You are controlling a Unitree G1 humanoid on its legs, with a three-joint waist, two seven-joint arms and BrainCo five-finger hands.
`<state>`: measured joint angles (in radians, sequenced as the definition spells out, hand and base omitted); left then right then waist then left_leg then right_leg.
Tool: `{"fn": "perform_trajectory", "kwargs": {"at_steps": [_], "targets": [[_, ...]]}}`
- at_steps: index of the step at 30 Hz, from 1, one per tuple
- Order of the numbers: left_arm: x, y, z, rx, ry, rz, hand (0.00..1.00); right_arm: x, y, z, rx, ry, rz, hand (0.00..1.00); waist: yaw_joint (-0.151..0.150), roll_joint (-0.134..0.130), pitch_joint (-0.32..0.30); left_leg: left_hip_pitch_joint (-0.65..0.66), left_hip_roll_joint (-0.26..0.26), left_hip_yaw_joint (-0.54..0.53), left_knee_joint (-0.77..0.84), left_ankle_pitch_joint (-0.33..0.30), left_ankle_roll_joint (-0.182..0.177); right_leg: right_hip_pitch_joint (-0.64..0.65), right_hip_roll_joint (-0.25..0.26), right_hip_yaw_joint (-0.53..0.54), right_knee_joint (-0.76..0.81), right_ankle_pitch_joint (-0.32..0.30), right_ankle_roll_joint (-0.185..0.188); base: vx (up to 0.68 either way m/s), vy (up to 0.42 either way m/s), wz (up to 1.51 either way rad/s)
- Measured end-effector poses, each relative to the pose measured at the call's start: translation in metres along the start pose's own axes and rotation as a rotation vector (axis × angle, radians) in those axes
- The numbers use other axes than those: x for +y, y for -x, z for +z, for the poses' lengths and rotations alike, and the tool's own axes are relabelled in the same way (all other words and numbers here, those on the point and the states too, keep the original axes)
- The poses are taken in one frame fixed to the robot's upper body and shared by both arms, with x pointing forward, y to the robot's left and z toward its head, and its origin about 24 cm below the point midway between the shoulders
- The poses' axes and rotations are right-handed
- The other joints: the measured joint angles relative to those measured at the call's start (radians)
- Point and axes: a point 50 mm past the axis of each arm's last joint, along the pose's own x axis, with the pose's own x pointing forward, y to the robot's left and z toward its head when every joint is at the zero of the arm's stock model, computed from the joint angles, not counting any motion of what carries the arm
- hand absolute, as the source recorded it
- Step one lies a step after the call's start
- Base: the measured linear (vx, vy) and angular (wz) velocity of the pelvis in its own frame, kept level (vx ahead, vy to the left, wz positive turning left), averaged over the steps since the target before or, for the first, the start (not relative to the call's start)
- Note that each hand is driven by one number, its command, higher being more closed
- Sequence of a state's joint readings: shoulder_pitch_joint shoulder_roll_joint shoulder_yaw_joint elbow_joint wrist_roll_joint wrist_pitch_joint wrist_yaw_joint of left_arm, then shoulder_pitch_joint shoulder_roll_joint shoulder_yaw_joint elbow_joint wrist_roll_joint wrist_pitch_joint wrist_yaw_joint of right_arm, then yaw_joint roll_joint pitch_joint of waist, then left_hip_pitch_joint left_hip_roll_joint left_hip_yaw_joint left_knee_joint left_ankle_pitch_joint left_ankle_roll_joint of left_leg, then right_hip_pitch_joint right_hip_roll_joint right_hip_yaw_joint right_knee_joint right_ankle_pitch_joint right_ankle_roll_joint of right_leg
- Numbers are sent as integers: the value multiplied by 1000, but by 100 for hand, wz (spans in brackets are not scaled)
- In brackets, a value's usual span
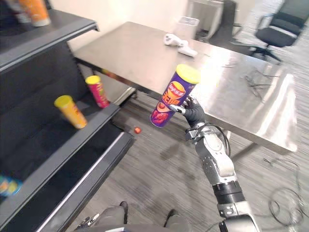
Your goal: Put the gum and the chips on the shelf.
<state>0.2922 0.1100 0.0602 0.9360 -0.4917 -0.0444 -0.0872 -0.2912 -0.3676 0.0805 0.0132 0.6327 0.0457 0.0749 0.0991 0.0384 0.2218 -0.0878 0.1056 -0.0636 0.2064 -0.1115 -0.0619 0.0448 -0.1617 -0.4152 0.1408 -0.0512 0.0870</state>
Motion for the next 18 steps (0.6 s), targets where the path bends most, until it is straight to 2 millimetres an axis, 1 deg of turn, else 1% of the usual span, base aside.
{"fn": "perform_trajectory", "kwargs": {"at_steps": [1,2,3,4,5,6,7,8,9,10,11,12,13,14,15,16,17,18], "targets": [[0,1,-2,3,15,2,0,-1,-1,0,-1,0,-4,100,-1,8,4,0,15,32,-18,10,21,8,-2,-19,3,-5,2,-131,-133,148],[4,3,-7,10,32,17,0,-4,1,1,-3,3,-21,100,-11,6,2,5,47,155,-79,27,109,22,-17,-92,-5,-14,-7,-73,-104,123],[4,3,-7,10,33,17,0,-6,1,1,-6,3,-27,100,-12,8,2,4,54,182,-87,25,136,29,-18,-106,-13,-15,-8,-68,-154,171],[5,3,-6,8,32,18,0,-15,3,7,-26,6,-63,100,-17,7,3,-3,80,312,-97,17,192,46,-31,-182,-43,-9,-18,-61,-72,175],[4,2,-6,7,43,19,0,-29,7,15,-57,16,-121,100,-26,4,8,-43,119,467,-11,35,201,44,-72,-270,-7,-25,-28,-70,-61,194],[4,3,-8,9,48,22,0,-36,10,18,-69,18,-155,100,-30,16,3,-47,127,536,49,68,226,45,-92,-302,25,-45,-26,-63,18,205],[6,6,-13,20,39,22,0,-49,17,25,-94,37,-215,100,-44,34,-7,-48,115,622,68,185,217,49,-114,-355,90,-91,-8,-40,37,204],[4,6,-13,16,13,14,0,-61,24,31,-115,56,-266,100,-57,31,-8,-49,76,624,-5,267,169,56,-139,-389,100,-107,5,-80,51,191],[7,7,-14,13,12,20,0,-65,26,33,-120,63,-278,100,-52,18,-7,-48,50,615,-57,313,153,56,-147,-409,91,-107,5,-72,26,135],[8,7,-16,24,16,23,0,-66,28,36,-135,60,-286,100,-46,7,-2,-45,44,631,-38,270,166,61,-164,-442,85,-106,5,-36,-5,70],[13,11,-23,43,20,31,0,-65,30,36,-142,55,-285,100,-43,7,-7,-21,41,637,-11,217,151,67,-170,-456,87,-104,8,25,-23,55],[15,13,-27,55,22,33,0,-64,31,37,-144,57,-282,100,-42,10,-13,-5,34,637,-24,200,135,66,-170,-461,88,-102,11,34,20,31],[17,15,-34,74,27,37,0,-63,32,38,-148,62,-278,100,-43,17,-18,11,18,638,-84,204,126,63,-168,-467,88,-97,21,18,60,27],[18,16,-37,84,24,37,0,-64,36,36,-141,63,-284,100,-47,18,-27,21,10,644,-121,205,124,62,-167,-481,86,-86,38,8,72,28],[19,16,-39,87,21,39,0,-65,39,34,-132,63,-291,100,-51,21,-38,22,5,647,-139,205,124,62,-167,-488,86,-79,36,9,89,39],[20,17,-41,94,19,43,0,-67,45,27,-106,62,-307,100,-60,9,-53,23,-10,652,-176,205,123,62,-169,-508,87,-72,45,32,111,41],[22,18,-43,94,17,51,0,-70,51,22,-87,59,-324,100,-66,15,-67,34,-23,651,-212,204,121,62,-171,-518,94,-70,48,42,115,34],[22,18,-43,93,15,52,0,-70,53,20,-81,55,-334,100,-67,10,-66,42,-28,651,-231,203,121,62,-174,-518,101,-70,48,43,107,19]]}}
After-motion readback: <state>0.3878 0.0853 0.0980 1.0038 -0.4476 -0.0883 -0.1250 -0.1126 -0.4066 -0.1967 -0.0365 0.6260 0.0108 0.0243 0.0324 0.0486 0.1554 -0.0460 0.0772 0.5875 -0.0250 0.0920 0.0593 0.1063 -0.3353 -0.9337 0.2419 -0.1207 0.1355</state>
